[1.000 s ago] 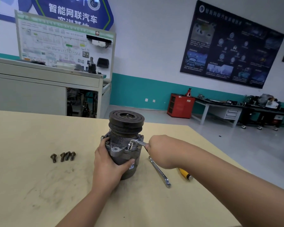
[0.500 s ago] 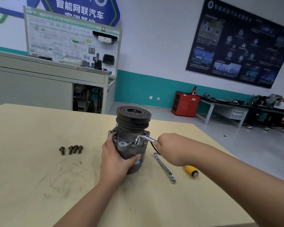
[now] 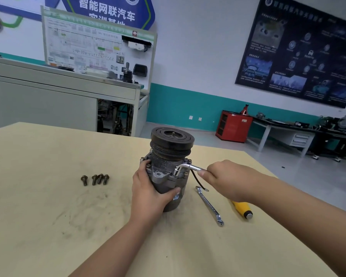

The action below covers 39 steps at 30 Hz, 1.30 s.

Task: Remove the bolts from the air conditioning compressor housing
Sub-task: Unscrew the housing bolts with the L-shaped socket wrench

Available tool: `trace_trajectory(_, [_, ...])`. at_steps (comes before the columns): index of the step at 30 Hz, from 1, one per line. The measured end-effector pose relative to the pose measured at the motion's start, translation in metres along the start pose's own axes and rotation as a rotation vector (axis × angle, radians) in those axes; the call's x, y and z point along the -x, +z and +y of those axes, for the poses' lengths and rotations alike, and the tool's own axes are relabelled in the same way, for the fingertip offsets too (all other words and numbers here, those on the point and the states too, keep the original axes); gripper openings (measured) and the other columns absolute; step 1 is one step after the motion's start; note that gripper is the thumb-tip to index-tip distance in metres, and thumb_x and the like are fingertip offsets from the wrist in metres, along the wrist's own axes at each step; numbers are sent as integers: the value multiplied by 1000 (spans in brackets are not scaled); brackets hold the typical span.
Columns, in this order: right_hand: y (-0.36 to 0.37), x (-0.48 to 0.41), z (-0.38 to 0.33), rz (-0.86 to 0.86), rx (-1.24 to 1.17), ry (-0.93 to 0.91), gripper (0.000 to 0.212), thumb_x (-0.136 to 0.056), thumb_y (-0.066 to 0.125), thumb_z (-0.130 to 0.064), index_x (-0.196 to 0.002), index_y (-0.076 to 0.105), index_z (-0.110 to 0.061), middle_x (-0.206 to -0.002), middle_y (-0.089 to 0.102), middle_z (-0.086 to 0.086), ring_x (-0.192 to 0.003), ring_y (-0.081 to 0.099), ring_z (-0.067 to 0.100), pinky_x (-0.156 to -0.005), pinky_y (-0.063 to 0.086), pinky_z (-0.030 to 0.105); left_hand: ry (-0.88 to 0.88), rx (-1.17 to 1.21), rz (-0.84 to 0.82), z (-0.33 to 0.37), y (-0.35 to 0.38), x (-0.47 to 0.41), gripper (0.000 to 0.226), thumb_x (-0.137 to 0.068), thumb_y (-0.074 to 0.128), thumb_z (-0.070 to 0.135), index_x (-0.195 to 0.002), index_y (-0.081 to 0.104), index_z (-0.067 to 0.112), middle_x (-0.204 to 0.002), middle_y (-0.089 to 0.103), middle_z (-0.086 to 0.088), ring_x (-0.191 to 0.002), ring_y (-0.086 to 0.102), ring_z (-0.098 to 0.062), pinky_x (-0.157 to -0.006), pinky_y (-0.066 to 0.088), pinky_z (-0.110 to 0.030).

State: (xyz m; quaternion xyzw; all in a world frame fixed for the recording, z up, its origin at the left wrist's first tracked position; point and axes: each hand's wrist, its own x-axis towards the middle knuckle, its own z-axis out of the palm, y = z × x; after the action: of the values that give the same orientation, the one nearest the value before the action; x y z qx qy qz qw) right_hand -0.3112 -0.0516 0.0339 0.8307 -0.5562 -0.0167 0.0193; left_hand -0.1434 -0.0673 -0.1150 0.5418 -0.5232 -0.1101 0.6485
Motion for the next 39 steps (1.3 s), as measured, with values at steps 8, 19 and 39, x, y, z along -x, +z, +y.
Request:
trace_trajectory(8, [3,-34,20,111,84,-73,80,-71,5,-76,-81,60,-20,-69,56,-3,-66,51,10,-54,38,29,-2,2,0,-2,1,0,104,-53,90,30,-137,28,33,-133,37,7,-122,35,-7,-98,31,-22])
trace_trajectory(19, [-3,-23,23,-54,-558,-90,35,-97,46,-36,-71,57,-15,-52,50,-8,-41,42,4,-44,40,18,-13,-2,-38,-5,0,0,103,-52,88,35,-135,27,36,-134,35,4,-125,35,-9,-99,32,-22])
trace_trajectory(39, [-15,3,-36,-271,-1056,75,24,-98,48,-17,-81,55,-2,-51,62,12,-38,58,17,-39,45,18,-9,11,-40,-2,-2,1,103,-53,89,34,-133,25,42,-127,34,9,-107,31,7,-91,29,-11])
